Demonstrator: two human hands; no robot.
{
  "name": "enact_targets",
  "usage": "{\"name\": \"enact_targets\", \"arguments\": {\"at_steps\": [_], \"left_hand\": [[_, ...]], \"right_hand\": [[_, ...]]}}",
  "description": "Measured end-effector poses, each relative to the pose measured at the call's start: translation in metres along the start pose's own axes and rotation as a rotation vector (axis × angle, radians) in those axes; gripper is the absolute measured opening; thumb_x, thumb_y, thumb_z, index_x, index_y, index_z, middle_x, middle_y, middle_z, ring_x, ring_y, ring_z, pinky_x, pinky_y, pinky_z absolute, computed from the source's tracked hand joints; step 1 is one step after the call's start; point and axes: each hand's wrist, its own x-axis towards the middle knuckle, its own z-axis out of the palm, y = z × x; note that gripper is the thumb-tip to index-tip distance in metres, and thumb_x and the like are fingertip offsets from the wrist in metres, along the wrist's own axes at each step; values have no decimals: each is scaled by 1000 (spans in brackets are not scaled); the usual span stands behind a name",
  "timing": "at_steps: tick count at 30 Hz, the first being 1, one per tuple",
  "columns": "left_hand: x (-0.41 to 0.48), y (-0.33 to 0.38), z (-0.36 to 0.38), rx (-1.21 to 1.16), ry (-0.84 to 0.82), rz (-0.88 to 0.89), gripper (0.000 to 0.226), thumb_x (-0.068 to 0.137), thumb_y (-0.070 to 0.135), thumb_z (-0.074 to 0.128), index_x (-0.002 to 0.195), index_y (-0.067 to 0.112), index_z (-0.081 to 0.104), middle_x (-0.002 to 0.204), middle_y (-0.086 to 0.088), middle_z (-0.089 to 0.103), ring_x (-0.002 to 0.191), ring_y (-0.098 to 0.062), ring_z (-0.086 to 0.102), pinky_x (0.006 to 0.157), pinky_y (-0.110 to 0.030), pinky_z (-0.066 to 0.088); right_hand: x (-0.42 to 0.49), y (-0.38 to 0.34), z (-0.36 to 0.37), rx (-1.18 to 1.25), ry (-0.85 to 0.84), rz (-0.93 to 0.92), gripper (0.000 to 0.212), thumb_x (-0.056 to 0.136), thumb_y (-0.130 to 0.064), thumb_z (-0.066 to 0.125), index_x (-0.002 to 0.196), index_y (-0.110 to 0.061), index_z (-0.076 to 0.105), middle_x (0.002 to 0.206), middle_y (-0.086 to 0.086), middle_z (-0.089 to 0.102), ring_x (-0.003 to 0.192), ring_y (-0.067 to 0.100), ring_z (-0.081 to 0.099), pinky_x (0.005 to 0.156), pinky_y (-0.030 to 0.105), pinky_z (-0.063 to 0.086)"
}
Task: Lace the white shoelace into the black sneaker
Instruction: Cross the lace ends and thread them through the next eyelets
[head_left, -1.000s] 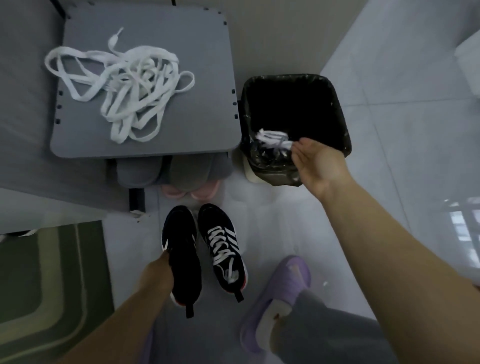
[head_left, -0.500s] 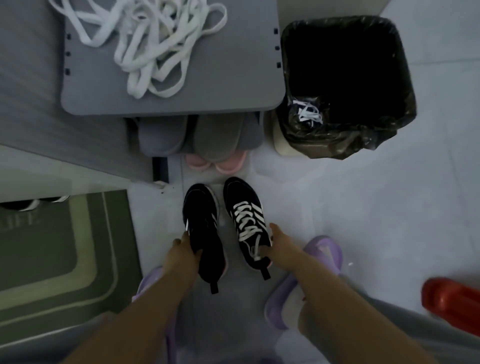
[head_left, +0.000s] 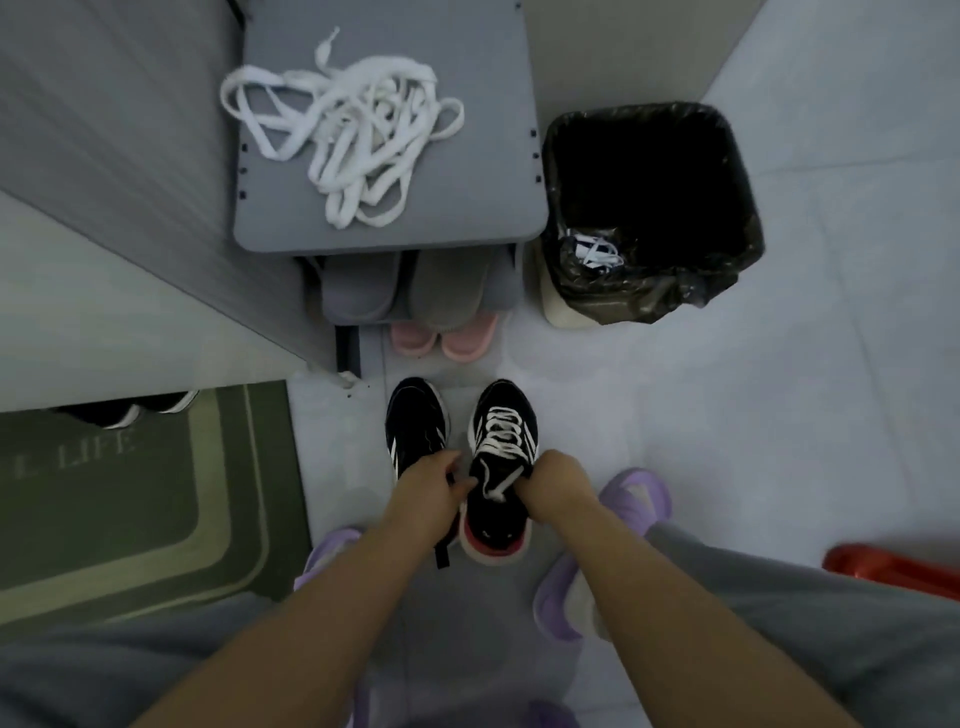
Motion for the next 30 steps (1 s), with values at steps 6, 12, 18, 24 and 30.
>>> {"name": "enact_targets", "arguments": {"at_steps": [6,12,18,24,30], "left_hand": [[-62,34,-48,-119,110,97,30,81,20,69,108,6,63,102,-11,68,86,-19,62,75,-22,44],[-147,50,-91,-119,226,251,25,69,19,79,89,18,66,77,8,62,68,-3,55,63,-12,42],[-231,42,-99,-217,447,380,24,69,9,76,79,25,62,75,5,62,59,-5,54,62,-15,47],[-273,21,-81,-338,525,418,35,69,2,73,73,34,60,72,1,65,59,-7,56,63,-12,47],[-289,10,-76,-454,531,428,24,73,0,72,80,21,65,71,-1,64,59,-2,55,61,-5,43]], "right_hand": [[-92,-9,-39,-52,71,-111,20,86,-9,48,67,-3,49,107,20,63,98,30,60,59,23,36],[-182,-28,-53,-39,263,-280,20,79,-7,50,59,-6,46,78,18,65,70,26,56,50,24,37],[-262,-27,-26,-21,510,-475,33,89,-22,49,58,-12,42,62,5,51,63,23,49,52,28,29],[-295,-17,25,-181,764,-649,18,88,-20,56,80,-6,63,84,10,62,81,27,59,61,26,29],[-300,-14,24,-131,785,-658,21,89,-26,50,85,-10,63,87,5,65,83,20,58,60,25,30]]}}
